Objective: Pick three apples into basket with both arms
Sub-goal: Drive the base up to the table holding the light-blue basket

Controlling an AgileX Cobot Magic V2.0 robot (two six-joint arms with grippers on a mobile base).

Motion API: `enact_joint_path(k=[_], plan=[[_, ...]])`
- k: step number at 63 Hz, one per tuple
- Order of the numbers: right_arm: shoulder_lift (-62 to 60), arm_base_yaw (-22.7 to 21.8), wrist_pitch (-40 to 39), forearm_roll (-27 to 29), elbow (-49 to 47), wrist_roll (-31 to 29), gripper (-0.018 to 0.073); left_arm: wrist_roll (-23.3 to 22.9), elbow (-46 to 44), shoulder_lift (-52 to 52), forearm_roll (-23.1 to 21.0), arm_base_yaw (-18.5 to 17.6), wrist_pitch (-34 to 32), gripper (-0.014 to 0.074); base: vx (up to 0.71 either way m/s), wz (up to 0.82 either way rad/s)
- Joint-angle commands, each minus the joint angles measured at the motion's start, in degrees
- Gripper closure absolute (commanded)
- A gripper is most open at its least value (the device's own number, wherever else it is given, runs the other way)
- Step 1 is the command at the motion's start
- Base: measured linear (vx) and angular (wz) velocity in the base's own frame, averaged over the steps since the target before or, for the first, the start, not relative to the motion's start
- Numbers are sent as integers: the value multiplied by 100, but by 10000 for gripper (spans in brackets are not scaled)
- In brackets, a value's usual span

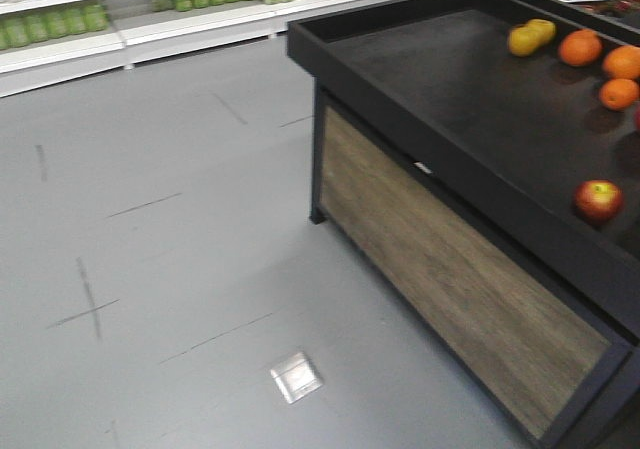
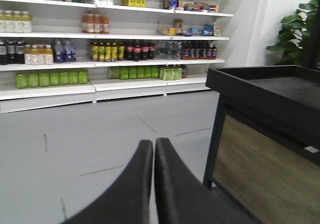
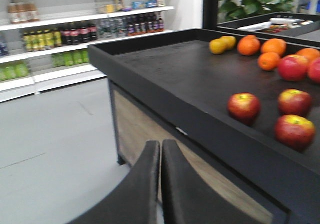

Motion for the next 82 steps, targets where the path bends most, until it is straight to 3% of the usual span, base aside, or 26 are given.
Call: enact_joint_path(k=[1, 82], plan=[[-77, -34, -444, -61, 83, -1, 564, -40, 53, -89, -9, 10, -391, 603, 11, -45], [-77, -34, -446, -61, 83, -1, 564, -40, 53, -89, -9, 10, -391, 603, 9, -46]])
